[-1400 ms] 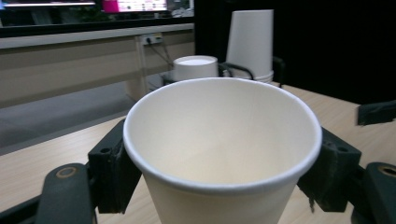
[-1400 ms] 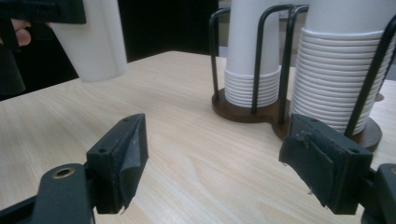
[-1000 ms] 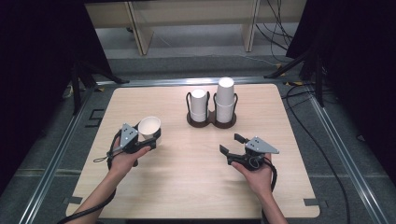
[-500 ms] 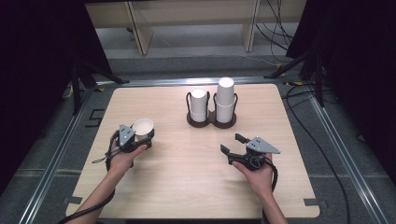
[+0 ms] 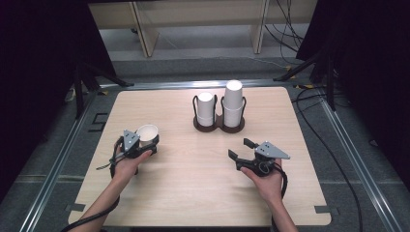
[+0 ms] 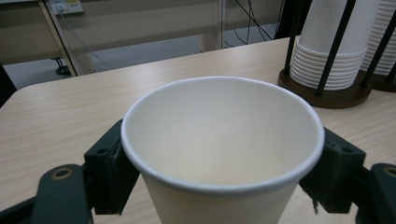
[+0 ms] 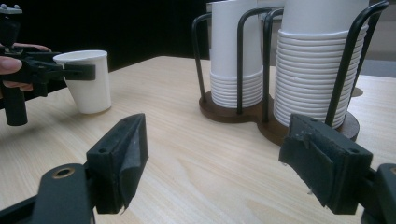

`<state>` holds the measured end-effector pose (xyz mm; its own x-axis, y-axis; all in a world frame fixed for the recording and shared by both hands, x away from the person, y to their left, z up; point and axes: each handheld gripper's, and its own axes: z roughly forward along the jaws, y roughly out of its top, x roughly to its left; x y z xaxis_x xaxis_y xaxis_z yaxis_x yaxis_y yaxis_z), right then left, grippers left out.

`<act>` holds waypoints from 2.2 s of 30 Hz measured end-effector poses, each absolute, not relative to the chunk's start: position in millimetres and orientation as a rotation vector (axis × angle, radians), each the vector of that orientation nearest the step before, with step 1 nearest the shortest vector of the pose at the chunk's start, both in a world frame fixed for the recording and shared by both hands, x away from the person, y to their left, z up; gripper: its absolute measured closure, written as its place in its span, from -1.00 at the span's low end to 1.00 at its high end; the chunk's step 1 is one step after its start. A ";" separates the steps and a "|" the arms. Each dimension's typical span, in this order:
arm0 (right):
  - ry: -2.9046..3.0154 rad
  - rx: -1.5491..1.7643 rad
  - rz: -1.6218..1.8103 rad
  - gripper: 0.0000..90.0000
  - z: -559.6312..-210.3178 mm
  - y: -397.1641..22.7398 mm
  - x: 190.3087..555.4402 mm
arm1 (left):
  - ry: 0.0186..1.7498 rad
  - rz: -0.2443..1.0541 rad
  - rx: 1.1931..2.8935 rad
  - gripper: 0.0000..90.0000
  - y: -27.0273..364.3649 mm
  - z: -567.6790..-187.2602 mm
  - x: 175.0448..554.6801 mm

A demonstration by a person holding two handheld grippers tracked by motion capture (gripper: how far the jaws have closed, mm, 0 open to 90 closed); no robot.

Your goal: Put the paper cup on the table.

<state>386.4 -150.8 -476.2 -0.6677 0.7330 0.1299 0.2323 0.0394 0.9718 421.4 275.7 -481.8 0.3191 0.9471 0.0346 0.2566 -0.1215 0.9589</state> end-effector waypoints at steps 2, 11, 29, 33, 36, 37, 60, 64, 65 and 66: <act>1.923 1.002 1.673 -0.52 -476.0 -150.7 385.5 | 1.123 0.878 1.596 -0.52 275.6 -482.9 421.3; 1.915 1.014 1.658 -0.56 -477.1 -153.1 385.6 | 1.139 0.874 1.584 -0.55 279.4 -488.8 419.3; 1.904 1.054 1.640 -0.63 -476.1 -158.7 384.7 | 1.127 0.865 1.591 -1.00 285.8 -490.8 410.0; 1.902 1.060 1.605 -0.63 -476.0 -162.1 385.0 | 1.119 0.871 1.593 -1.00 288.1 -490.8 401.8; 1.900 1.079 1.639 -0.64 -475.9 -163.9 383.6 | 1.121 0.883 1.580 -1.00 291.4 -490.5 394.8; 1.899 1.075 1.639 -0.64 -476.0 -164.8 383.7 | 1.124 0.881 1.584 -1.00 292.6 -489.7 391.7; 1.842 1.087 1.584 -0.65 -479.3 -186.3 379.1 | 1.117 0.930 1.533 -1.00 319.3 -495.2 337.1; 1.846 1.124 1.618 -0.65 -481.9 -187.8 377.7 | 1.111 0.935 1.542 -1.00 318.8 -497.3 335.8; 1.837 1.140 1.604 -0.65 -482.0 -188.1 376.7 | 1.105 0.932 1.543 -1.00 318.8 -497.9 336.1; 1.834 1.147 1.612 -0.65 -482.4 -188.3 376.2 | 1.118 0.933 1.550 -1.00 318.6 -497.7 334.8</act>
